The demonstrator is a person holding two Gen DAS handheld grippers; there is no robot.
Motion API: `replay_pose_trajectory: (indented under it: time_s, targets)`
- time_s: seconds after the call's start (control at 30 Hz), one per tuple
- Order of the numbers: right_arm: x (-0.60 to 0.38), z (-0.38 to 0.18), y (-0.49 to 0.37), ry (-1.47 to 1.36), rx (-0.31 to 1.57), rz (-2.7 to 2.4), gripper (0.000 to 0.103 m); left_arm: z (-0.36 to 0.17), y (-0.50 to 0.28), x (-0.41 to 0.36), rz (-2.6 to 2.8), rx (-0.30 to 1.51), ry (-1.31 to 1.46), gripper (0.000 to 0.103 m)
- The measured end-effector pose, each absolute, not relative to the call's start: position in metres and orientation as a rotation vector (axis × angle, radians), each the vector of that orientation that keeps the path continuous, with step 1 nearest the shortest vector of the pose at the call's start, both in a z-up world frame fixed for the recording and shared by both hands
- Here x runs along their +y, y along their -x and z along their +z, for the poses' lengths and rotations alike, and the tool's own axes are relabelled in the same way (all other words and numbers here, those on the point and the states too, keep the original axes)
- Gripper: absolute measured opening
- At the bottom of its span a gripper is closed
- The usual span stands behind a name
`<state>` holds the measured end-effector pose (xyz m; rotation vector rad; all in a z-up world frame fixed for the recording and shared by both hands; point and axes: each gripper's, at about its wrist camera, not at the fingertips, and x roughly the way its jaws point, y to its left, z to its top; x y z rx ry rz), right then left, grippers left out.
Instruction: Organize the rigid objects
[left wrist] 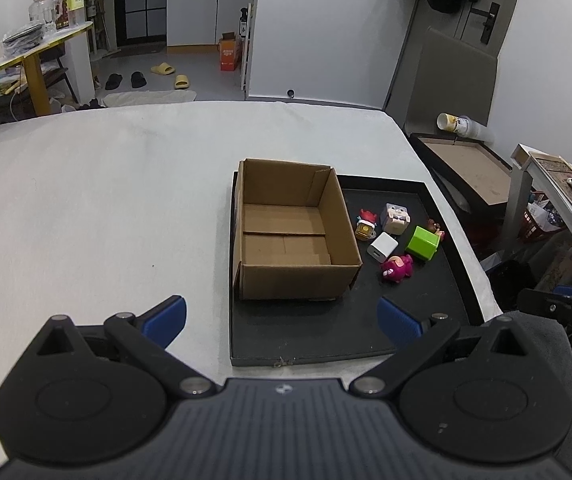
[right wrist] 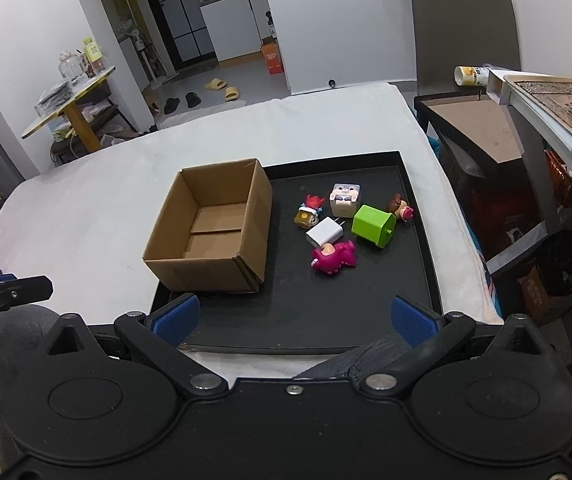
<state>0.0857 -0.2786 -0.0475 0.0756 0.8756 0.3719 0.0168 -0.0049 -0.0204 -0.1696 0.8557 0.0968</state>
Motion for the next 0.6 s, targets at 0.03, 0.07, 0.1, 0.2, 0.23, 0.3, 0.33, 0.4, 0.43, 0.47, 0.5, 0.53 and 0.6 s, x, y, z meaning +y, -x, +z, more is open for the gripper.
replay_pose_trajectory:
  time_s: [0.03, 0.07, 0.1, 0.2, 0.23, 0.3, 0.33, 0.4, 0.43, 0.47, 0.5, 0.53, 0.6]
  targets:
    - [-0.279, -0.049, -0.088, -0.079, 0.876, 0.375, 0.103, -0.022, -0.019, -0.005, 0.099, 0.856, 0.171, 0.101]
    - [-0.28, -0.051, -0.09, -0.084, 0.878, 0.38, 0.103, -0.023, -0.021, -0.004, 0.099, 0.86, 0.173, 0.101]
    - [-0.28, -0.053, -0.092, -0.088, 0.881, 0.384, 0.103, -0.024, -0.023, -0.004, 0.099, 0.863, 0.177, 0.101]
    - [-0.281, -0.057, -0.098, -0.088, 0.891, 0.386, 0.103, -0.027, -0.03, 0.001, 0.104, 0.867, 0.191, 0.101]
    - [-0.281, -0.058, -0.1, -0.089, 0.893, 0.388, 0.103, -0.029, -0.032, 0.002, 0.105, 0.869, 0.196, 0.101]
    - [-0.282, -0.06, -0.104, -0.087, 0.895, 0.384, 0.103, -0.031, -0.037, 0.004, 0.106, 0.878, 0.202, 0.101]
    - [-0.282, -0.061, -0.106, -0.088, 0.896, 0.383, 0.102, -0.032, -0.04, 0.005, 0.109, 0.88, 0.201, 0.101]
    - [-0.283, -0.063, -0.111, -0.095, 0.902, 0.379, 0.1, -0.034, -0.045, 0.007, 0.114, 0.884, 0.201, 0.101]
    - [-0.283, -0.065, -0.114, -0.098, 0.905, 0.377, 0.099, -0.036, -0.047, 0.009, 0.116, 0.887, 0.203, 0.101]
    - [-0.284, -0.066, -0.116, -0.1, 0.906, 0.374, 0.098, -0.037, -0.05, 0.01, 0.119, 0.89, 0.207, 0.101]
    - [-0.284, -0.068, -0.119, -0.099, 0.906, 0.372, 0.094, -0.039, -0.053, 0.012, 0.123, 0.893, 0.209, 0.101]
    - [-0.284, -0.069, -0.122, -0.099, 0.907, 0.369, 0.088, -0.04, -0.055, 0.014, 0.128, 0.894, 0.211, 0.1]
    - [-0.285, -0.073, -0.128, -0.109, 0.915, 0.356, 0.082, -0.044, -0.06, 0.017, 0.13, 0.896, 0.215, 0.1]
